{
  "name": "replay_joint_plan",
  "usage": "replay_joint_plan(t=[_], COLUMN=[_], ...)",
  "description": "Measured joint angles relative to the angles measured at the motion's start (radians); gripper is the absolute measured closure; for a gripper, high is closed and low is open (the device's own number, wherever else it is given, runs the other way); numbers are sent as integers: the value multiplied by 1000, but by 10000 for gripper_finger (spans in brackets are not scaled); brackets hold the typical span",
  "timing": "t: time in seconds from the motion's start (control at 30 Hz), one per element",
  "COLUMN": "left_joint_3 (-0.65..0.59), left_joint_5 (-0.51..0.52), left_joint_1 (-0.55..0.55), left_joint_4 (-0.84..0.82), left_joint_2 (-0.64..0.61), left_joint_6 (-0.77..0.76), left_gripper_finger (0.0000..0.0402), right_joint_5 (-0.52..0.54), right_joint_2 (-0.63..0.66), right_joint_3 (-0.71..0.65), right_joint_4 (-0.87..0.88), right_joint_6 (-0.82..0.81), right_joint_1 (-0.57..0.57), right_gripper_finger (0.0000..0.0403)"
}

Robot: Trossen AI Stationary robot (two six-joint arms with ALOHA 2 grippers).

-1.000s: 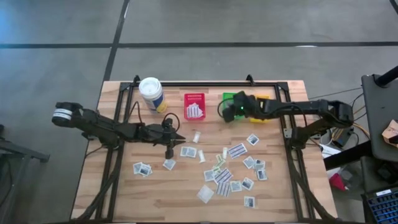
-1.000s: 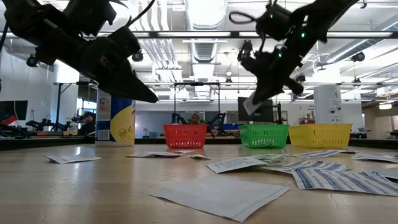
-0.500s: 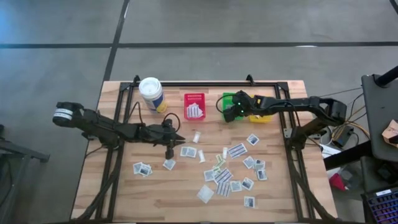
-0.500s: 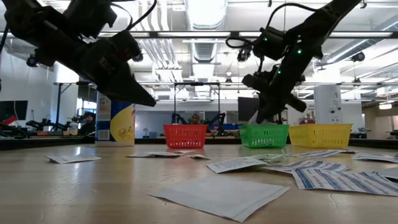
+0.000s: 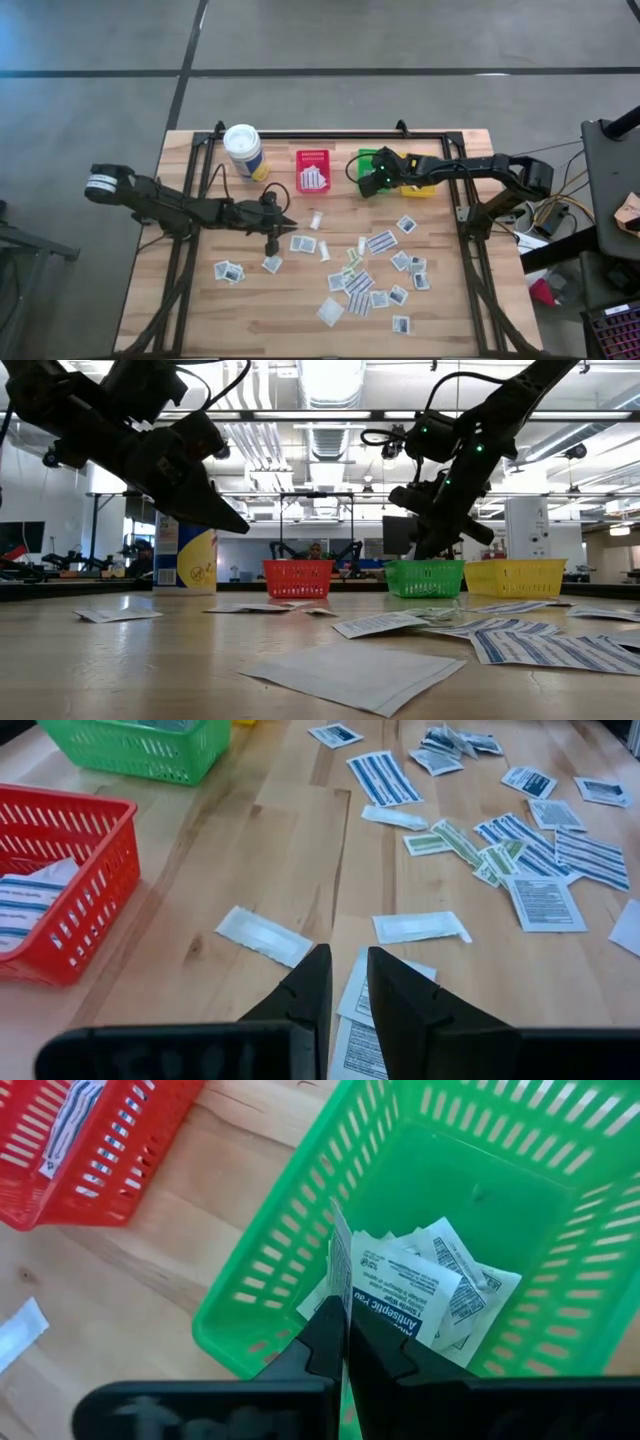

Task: Pick & Place First Aid Supplies
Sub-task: Put the alcohol pad in the green bin, then put the green bandage in the yellow bin

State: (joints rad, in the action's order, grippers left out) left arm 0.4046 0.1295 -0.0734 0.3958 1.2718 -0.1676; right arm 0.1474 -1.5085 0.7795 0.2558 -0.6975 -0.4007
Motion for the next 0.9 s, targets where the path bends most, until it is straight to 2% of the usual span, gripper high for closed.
replay_joint_plan(t=[0.43, 0.73, 0.9], left_joint_3=[0, 0, 0], left_joint_5=[0, -6, -93], left_joint_1=[0, 0, 0], left_joint_4=[45, 74, 136], left_joint_2=[0, 0, 0], left_joint_6=[42, 87, 87], left_gripper_finger=[337, 337, 337], right_joint_5=[0, -10, -50], right_joint_2=[0, 3, 39], right_joint_3=[0, 0, 3], right_joint_4=[1, 2, 3], right_joint_6=[-3, -1, 0], right_joint_1=[1, -2, -14], right_gripper_finger=[391, 323, 295])
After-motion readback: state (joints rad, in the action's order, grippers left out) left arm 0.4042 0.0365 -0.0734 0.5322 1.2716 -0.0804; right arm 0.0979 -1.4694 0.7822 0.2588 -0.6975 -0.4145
